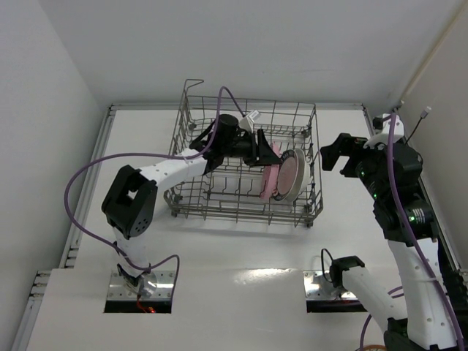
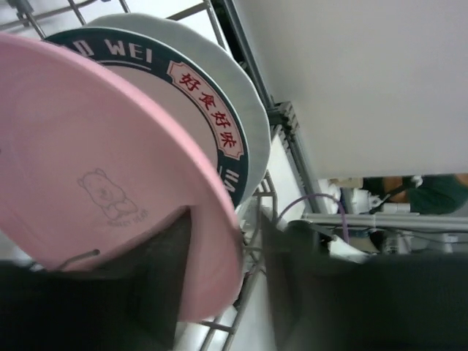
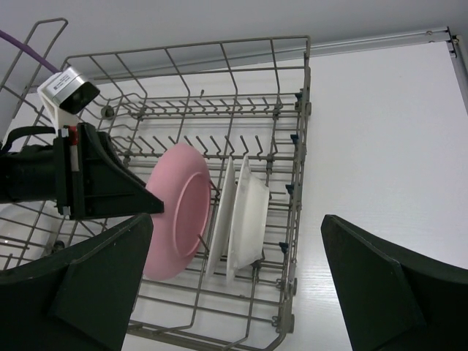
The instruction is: Load the plates into the dish rack
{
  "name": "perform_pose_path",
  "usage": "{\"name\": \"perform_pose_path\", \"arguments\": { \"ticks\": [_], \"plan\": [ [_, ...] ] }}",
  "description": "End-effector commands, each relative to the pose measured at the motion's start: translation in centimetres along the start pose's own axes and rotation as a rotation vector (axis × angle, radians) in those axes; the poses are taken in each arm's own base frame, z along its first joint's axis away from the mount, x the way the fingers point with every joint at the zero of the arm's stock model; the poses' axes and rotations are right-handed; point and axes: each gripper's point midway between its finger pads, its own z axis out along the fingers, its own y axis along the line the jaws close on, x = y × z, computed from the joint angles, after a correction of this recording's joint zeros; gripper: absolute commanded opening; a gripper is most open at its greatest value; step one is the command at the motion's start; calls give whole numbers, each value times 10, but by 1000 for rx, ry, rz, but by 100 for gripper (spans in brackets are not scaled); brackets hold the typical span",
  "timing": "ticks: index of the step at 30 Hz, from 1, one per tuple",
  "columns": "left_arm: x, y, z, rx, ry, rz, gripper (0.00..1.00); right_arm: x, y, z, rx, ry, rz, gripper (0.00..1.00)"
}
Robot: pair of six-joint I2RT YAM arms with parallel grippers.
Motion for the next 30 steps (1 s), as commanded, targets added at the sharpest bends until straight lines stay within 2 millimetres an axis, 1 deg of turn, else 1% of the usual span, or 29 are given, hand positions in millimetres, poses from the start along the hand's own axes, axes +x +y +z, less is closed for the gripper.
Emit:
{"name": "perform_pose_path", "arguments": {
  "ticks": [1, 3, 4, 5, 6, 7, 8, 9, 10, 11, 12, 13, 14, 15, 16, 17, 18, 19, 20, 21, 22, 23, 24, 25, 26, 27, 28, 30],
  "plan": [
    [-23, -29, -3, 64, -47, 78, 46, -11, -2, 3, 10, -48, 4, 100],
    [-27, -47, -8, 80, -52, 127, 67, -11, -2, 3, 10, -48, 4, 100],
    [-30, -51, -9, 81, -53, 140, 79, -11, -2, 3, 10, -48, 4, 100],
    [-34, -72, -13, 100, -58, 171, 100, -11, -2, 3, 10, -48, 4, 100],
    [-40, -85, -19, 111, -70, 214, 100, -11, 0, 3, 1, -46, 4, 100],
    [-47, -91, -22, 104, -83, 237, 100, -11, 0, 3, 1, -46, 4, 100],
    [-61, -115, -34, 92, -114, 273, 100, -11, 0, 3, 1, -46, 4, 100],
    [-70, -124, -40, 72, -135, 307, 100, -11, 0, 3, 1, -46, 4, 100],
    [-81, -141, -54, 56, -177, 399, 100, -11, 0, 3, 1, -46, 4, 100],
    [-101, -159, -74, -12, -247, 437, 100, -11, 0, 3, 1, -46, 4, 100],
    [-111, -168, -87, -54, -294, 476, 100, -11, 0, 3, 1, -46, 4, 100],
    [-121, -173, -103, -111, -345, 540, 100, -14, 1, 2, -1, -55, 4, 100],
    [-143, -183, -142, -219, -487, 561, 100, -14, 0, 2, -1, -55, -5, 100],
    [-143, -175, -159, -303, -524, 553, 100, -16, 1, -1, -3, -64, -5, 100],
    [-153, -164, -185, -394, -594, 530, 100, -14, 0, -1, -1, -55, -5, 100],
    [-156, -149, -208, -487, -656, 476, 100, -14, 0, -1, -1, -55, -5, 100],
    [-155, -100, -229, -694, -716, 397, 100, -14, 0, -1, -1, -55, -5, 100],
    [-149, -90, -265, -777, -781, 353, 100, -14, 0, -1, -1, -55, -5, 100],
    [-143, -70, -282, -851, -815, 288, 100, -14, 0, -1, -1, -55, -5, 100],
    [-139, -49, -306, -965, -868, 247, 100, -15, 2, -4, -12, -61, -5, 100],
    [-122, -17, -316, -1072, -843, 209, 100, -19, 3, -6, -14, -70, -14, 100],
    [-116, -14, -342, -1112, -911, 175, 100, -19, 3, -6, -14, -70, -14, 100],
    [-108, -2, -354, -1162, -937, 151, 100, -16, 2, -6, -12, -62, -14, 100],
    [-94, 22, -365, -1257, -939, 121, 100, -16, 2, -6, -12, -62, -14, 100],
    [-88, 33, -372, -1291, -941, 95, 100, -16, 2, -6, -12, -62, -14, 100],
    [-82, 43, -371, -1308, -915, 86, 100, -22, 3, -10, -16, -79, -14, 100],
    [-70, 62, -363, -1320, -851, 74, 100, -22, 3, -10, -16, -79, -14, 100],
    [-56, 89, -365, -1369, -801, 8, 100, -22, 3, -10, -16, -79, -14, 100]
  ]
}}
